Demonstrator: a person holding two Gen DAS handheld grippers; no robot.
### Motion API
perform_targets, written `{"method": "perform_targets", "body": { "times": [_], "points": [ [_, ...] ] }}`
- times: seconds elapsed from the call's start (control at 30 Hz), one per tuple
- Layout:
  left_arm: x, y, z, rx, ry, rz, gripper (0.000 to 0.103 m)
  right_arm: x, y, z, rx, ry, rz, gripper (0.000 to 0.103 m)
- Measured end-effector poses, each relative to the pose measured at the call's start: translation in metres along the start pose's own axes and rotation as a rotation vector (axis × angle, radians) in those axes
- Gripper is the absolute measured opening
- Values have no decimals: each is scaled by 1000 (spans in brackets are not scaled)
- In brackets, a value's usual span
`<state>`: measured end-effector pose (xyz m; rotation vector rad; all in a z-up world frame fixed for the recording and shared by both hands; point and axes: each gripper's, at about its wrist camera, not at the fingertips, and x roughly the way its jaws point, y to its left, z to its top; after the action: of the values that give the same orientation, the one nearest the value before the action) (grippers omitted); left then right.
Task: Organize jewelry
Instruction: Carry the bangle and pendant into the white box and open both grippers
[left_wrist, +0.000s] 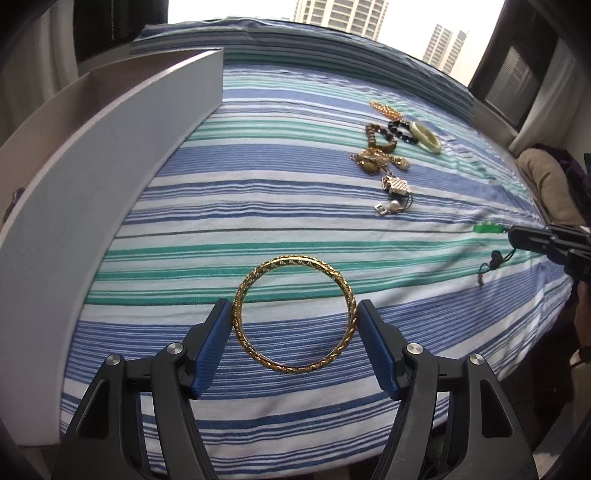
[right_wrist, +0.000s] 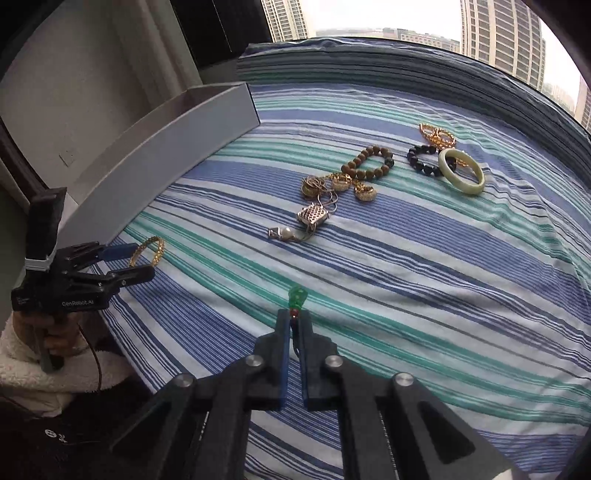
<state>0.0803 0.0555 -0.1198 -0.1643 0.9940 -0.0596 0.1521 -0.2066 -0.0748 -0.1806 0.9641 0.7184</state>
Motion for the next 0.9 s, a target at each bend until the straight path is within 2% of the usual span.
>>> {"method": "perform_targets", "body": {
  "times": [0.1, 0.2, 0.33, 0.47, 0.73, 0.8, 0.9],
  "points": [
    [-22, -2, 3, 15, -39, 4, 70, -23, 12, 10, -29, -51, 31, 5],
    [-46, -3, 3, 24, -81, 1, 70, -51, 39, 16, -151, -154, 41, 5],
    [-67, -2, 1, 26, -116, 1, 70, -88, 84, 14, -324, -295, 96, 5],
    [-82, 0, 3, 22, -143, -2, 70, -113, 115, 13, -419, -384, 151, 5],
    [-104, 10, 6, -17, -174, -13, 70, -132, 138, 22, -450, -436, 286, 5],
    [-108, 18, 7, -40, -166, -24, 70, -128, 138, 27, -424, -429, 316, 5],
    [-119, 40, 12, -87, -145, -25, 70, -107, 135, 46, -321, -372, 356, 5]
  ]
}}
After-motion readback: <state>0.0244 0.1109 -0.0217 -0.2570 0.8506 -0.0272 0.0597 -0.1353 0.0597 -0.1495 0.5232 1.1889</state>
